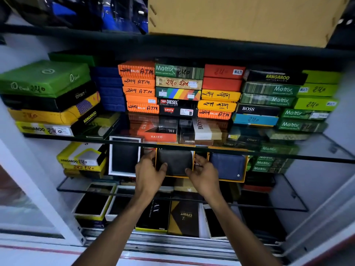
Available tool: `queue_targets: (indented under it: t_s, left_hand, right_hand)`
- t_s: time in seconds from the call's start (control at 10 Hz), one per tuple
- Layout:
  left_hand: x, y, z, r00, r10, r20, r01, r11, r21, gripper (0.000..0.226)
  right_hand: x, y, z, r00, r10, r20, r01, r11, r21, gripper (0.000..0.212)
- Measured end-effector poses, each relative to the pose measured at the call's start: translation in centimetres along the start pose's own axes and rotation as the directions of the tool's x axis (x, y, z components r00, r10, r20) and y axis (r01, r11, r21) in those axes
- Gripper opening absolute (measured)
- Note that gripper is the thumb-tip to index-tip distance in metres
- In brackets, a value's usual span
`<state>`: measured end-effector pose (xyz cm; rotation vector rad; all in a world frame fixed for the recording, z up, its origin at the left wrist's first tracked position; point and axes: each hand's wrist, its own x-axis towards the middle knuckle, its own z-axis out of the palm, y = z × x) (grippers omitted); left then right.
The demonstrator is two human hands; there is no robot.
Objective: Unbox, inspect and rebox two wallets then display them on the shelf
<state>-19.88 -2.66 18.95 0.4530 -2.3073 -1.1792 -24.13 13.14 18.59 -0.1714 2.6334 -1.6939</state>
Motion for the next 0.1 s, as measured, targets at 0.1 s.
queue_targets:
  t_s: [0.1]
  left_hand:
    - [-1.81, 0.51, -0.72, 0.987, 0.155, -0.035, -0.150, 0.982, 0.115, 0.057]
  right_hand:
    - [-1.93, -0.55, -0.67, 0.987, -0.141, -0.072, 0.136, 0.988, -0.073, 0.057]
